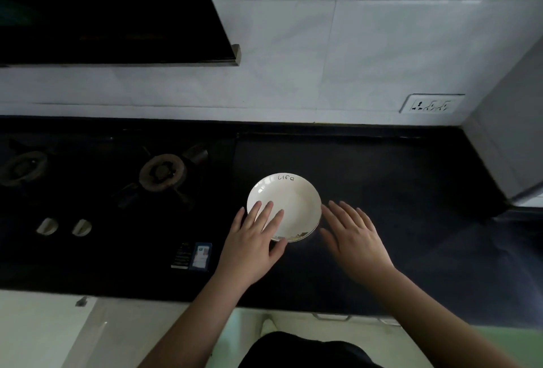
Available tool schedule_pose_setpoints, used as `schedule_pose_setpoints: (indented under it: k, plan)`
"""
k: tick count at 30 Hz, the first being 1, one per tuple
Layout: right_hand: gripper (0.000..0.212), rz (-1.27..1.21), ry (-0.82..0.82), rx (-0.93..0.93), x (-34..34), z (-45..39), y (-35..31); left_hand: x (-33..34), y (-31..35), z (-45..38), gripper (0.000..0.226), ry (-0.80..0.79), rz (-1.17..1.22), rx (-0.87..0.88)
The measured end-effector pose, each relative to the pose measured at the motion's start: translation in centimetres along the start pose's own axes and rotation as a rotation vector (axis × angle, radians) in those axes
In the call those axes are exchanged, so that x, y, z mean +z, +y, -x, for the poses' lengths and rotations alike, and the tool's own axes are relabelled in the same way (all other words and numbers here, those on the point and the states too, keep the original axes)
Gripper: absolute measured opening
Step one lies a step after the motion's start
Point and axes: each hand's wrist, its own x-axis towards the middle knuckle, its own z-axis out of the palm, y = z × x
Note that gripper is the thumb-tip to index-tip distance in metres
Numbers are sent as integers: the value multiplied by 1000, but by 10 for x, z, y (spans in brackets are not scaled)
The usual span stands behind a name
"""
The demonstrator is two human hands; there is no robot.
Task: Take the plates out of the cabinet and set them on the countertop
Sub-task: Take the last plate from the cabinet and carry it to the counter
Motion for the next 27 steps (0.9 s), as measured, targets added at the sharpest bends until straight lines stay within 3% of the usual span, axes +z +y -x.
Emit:
schedule_pose_setpoints:
  k: [16,22,27]
  plan:
    - [59,-152,14,-319,-17,87,5,-45,85,134,71,-41,-13,-386]
    - [60,-155,-36,-493,-12,103,-40,-45,95,209,71,-85,-8,-565]
    - [66,-114,-84,-716,-8,122,-102,-58,106,289,65,-12,-23,-752]
